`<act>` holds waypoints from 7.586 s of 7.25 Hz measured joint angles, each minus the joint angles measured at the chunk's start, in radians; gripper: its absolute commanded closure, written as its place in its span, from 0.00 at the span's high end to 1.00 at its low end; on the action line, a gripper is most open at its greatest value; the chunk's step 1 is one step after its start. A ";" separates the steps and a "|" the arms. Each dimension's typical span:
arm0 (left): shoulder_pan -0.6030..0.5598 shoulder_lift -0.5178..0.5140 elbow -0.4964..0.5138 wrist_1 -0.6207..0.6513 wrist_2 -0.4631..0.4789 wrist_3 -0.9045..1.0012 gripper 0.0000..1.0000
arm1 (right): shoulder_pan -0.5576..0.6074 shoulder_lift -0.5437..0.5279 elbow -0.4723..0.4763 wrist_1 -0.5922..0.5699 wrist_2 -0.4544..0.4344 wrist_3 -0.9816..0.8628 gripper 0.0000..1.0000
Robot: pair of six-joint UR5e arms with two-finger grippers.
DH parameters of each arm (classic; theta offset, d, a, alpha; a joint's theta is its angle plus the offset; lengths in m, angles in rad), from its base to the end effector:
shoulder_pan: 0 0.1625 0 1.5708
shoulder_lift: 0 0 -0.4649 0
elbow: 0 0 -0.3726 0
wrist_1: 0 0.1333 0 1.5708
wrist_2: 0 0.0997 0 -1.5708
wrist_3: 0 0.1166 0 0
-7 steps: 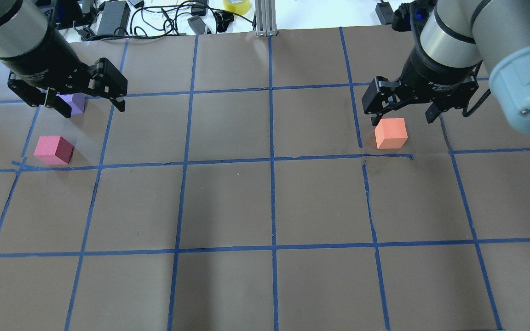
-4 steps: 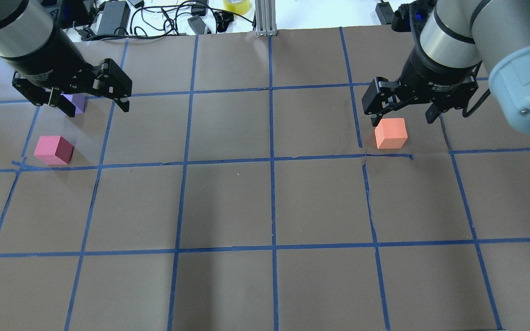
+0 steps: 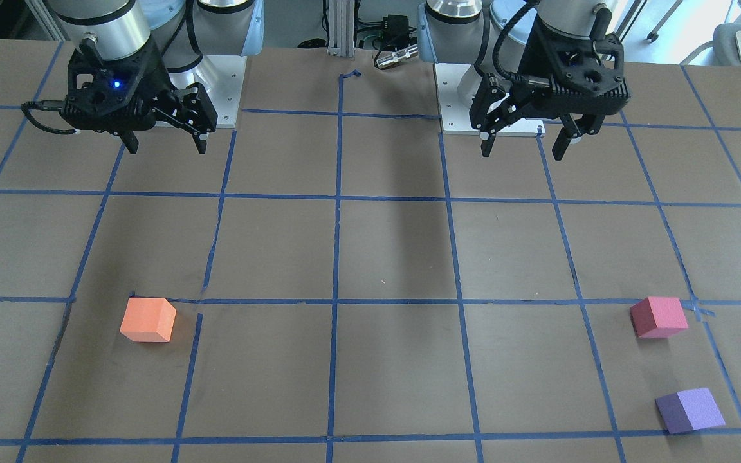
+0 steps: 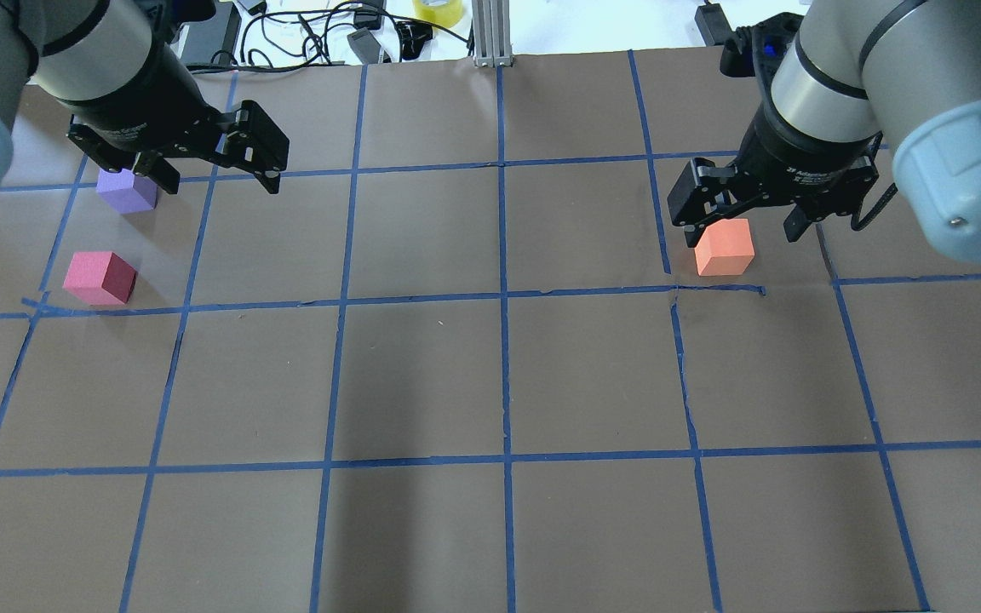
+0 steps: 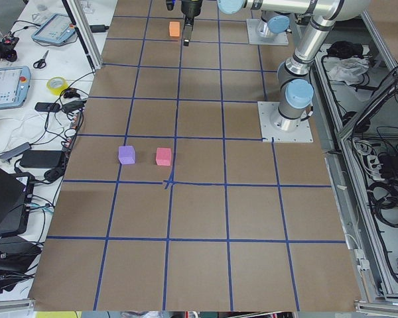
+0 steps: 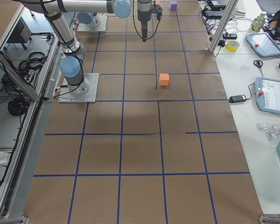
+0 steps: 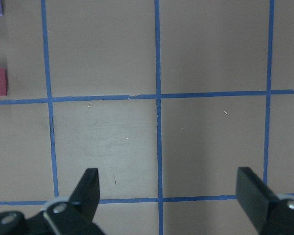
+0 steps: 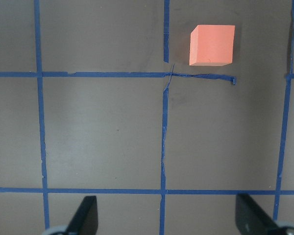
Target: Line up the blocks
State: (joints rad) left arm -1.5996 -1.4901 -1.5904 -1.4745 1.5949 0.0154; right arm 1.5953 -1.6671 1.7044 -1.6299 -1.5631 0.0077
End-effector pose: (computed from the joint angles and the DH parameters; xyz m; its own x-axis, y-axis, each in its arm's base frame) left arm -0.1434 -0.4472 0.5491 -0.9988 0.0402 -0.0262 0.0438 0.9867 -0.1564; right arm 0.1447 -0.4264 0.4970 -0.9998 -0.0170 -0.0079 -0.0168 0.9996 -0.0217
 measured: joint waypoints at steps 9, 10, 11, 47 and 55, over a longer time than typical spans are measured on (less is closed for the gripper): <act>-0.006 -0.048 0.019 0.167 0.012 0.008 1.00 | -0.025 0.133 0.017 -0.106 -0.052 0.011 1.00; -0.006 -0.054 0.026 0.154 0.016 0.008 1.00 | -0.033 0.185 0.019 -0.186 -0.054 -0.002 1.00; -0.005 -0.064 0.041 0.140 0.019 0.008 1.00 | -0.037 0.241 0.021 -0.266 -0.051 -0.013 1.00; -0.027 -0.075 0.010 0.121 0.011 0.011 1.00 | 0.351 0.832 -0.387 -0.546 0.005 0.445 0.69; 0.000 -0.111 0.010 0.141 0.011 0.048 1.00 | 0.336 0.703 -0.447 -0.343 -0.004 0.431 1.00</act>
State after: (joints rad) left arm -1.5994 -1.6014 -1.5800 -1.3337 1.6058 0.0634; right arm 1.9313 -0.9642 1.2575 -1.9731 -1.5668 0.4384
